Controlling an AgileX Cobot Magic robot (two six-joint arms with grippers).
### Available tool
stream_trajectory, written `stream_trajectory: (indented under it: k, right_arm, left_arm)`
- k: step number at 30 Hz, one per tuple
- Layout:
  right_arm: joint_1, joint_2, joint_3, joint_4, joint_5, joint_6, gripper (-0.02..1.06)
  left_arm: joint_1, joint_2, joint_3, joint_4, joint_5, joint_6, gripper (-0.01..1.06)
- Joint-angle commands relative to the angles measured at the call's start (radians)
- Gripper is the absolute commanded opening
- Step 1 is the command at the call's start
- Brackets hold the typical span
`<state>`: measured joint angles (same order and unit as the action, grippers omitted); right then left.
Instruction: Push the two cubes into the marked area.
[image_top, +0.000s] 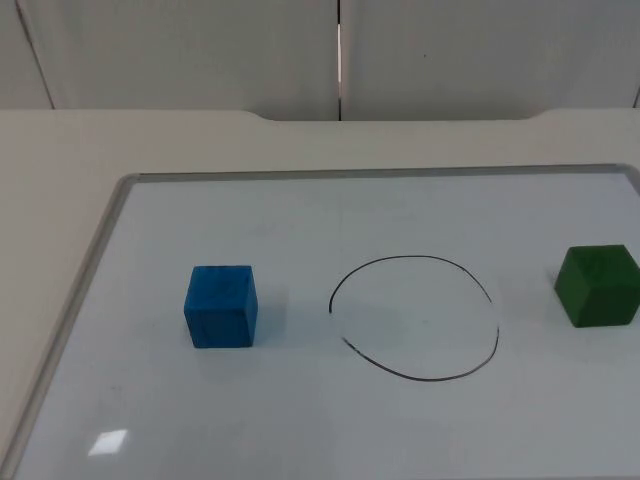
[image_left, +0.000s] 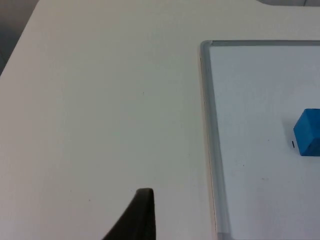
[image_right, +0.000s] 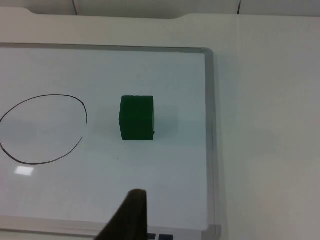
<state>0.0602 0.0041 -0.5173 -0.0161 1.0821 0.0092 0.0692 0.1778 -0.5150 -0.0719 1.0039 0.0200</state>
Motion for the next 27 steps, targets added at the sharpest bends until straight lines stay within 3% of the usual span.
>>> stream_trajectory:
  k: [1, 10, 21, 27]
  right_arm:
    - [-0.007, -0.004, 0.002, 0.001, -0.003, 0.001, 1.05]
    - [-0.007, -0.004, 0.002, 0.001, -0.003, 0.001, 1.05]
    - [-0.007, -0.004, 0.002, 0.001, -0.003, 0.001, 1.05]
    - [-0.007, -0.004, 0.002, 0.001, -0.003, 0.001, 1.05]
  left_arm:
    - [0.001, 0.032, -0.007, -0.029, -0.038, -0.003, 1.05]
    - [0.001, 0.157, -0.007, -0.118, -0.094, 0.017, 1.05]
    - [0.001, 0.399, -0.007, -0.35, -0.106, 0.232, 1.02]
    - [0.001, 0.588, -0.007, -0.471, -0.156, 0.316, 0.78]
